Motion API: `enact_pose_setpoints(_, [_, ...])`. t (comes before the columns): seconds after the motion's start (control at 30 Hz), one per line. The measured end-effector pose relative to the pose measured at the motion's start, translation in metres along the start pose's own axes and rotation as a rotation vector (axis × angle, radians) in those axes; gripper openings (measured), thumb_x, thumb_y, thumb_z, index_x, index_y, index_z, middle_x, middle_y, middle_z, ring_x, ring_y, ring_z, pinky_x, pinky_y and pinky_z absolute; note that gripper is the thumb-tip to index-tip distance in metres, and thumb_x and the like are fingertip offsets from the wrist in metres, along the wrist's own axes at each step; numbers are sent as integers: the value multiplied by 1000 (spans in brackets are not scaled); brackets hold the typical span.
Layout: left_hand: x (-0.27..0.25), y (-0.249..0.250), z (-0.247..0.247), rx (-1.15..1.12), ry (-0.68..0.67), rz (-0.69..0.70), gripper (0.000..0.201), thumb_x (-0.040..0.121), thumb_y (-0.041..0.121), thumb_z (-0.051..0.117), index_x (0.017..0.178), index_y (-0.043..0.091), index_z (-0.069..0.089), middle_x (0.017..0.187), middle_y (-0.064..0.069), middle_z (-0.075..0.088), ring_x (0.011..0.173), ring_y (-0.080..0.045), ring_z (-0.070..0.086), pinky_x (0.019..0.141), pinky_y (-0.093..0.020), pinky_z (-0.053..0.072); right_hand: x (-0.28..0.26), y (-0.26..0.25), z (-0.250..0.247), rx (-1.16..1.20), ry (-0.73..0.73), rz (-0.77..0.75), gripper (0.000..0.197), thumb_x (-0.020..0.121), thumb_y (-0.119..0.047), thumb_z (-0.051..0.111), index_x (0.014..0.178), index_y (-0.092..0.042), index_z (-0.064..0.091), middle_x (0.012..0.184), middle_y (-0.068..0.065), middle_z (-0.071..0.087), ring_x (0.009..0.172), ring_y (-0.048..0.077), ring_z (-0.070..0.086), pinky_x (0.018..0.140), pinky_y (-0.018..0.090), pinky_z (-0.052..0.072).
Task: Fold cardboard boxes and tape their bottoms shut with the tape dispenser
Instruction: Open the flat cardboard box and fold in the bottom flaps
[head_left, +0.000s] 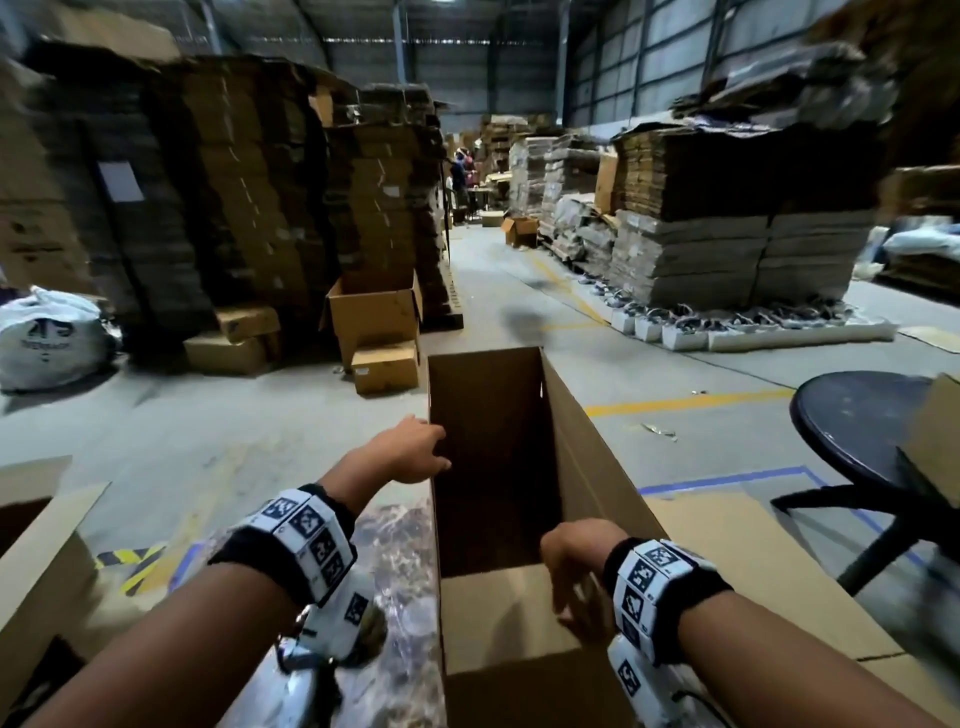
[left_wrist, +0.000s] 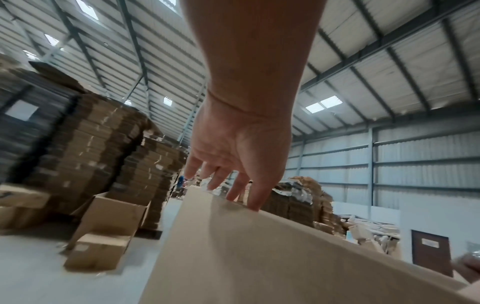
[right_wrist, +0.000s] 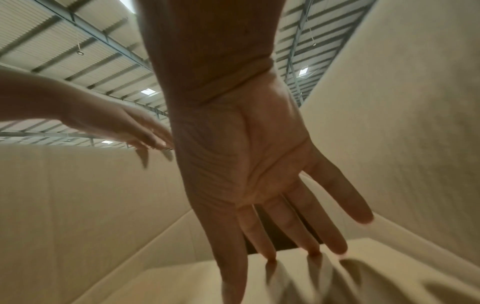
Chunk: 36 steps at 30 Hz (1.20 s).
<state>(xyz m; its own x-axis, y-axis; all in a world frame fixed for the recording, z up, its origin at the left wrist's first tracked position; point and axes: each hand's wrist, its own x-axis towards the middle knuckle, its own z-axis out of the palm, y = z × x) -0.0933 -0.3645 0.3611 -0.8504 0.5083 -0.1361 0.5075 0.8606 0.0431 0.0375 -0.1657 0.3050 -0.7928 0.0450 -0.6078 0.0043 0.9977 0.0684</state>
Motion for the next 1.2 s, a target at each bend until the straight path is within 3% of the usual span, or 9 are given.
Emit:
enact_pose_setpoints(0.17, [29,-23,-1,-47,-25,17,47,95,44,57,130,12,56,130,-12,50,123,-29,44,101,-42,42,20,-6,-31,54,-25,-21,42,86,-40,71,114,-8,68,108,8,69,99,27,66,85,38,54])
enact_pose_setpoints(0.3, [60,-35,-13,-176,10,26,56,96,39,57,143,9,45,151,-15,32,140,-31,31,113,-41,34,50,3,-95,242,217,-68,25,86,-38,71,98,-16,70,96,2,68,83,19,64,73,33,54])
enact_pose_setpoints(0.47, [96,-47,-5,-398,98,-11,69,94,41,60,150,10,33,152,-12,35,138,-25,39,111,-33,35,104,7,-157,448,470,-48,55,85,-43,71,132,-19,58,132,5,61,121,24,57,100,37,49])
enact_pose_setpoints(0.63, [144,-53,-1,-615,198,-59,66,87,31,69,144,18,38,140,-9,50,124,-20,51,99,-26,42,173,11,-196,797,686,69,57,87,-36,66,139,-19,49,137,7,56,126,27,53,103,35,45])
enact_pose_setpoints(0.8, [190,-70,8,-704,159,-134,71,87,19,69,147,13,32,146,-11,43,133,-25,42,101,-30,37,234,15,-195,1086,770,395,65,87,-29,59,145,-15,33,149,14,35,135,37,36,104,50,38])
enact_pose_setpoints(0.93, [216,-94,2,-861,79,-152,94,73,22,73,153,15,25,153,-9,37,137,-28,40,110,-38,38,269,28,-196,804,933,401,83,84,-18,56,154,-22,12,159,17,5,145,38,13,112,52,30])
enact_pose_setpoints(1.03, [234,-109,5,-994,41,-159,93,75,9,68,155,19,22,153,-8,36,135,-27,42,106,-42,44,292,41,-202,475,1020,223,88,81,-15,55,155,-29,10,161,11,1,148,36,4,118,49,20])
enact_pose_setpoints(1.13, [242,-111,12,-1083,55,-166,80,88,-13,48,156,21,20,153,-10,34,131,-29,44,91,-37,51,309,52,-198,315,896,113,93,82,-21,60,157,-29,5,164,6,2,150,35,-4,121,51,12])
enact_pose_setpoints(1.2, [241,-111,15,-1145,76,-171,83,89,-16,44,156,24,16,157,-8,26,137,-31,36,98,-44,47,313,58,-191,303,881,117,93,81,-21,64,157,-29,9,161,7,8,148,36,1,120,53,14])
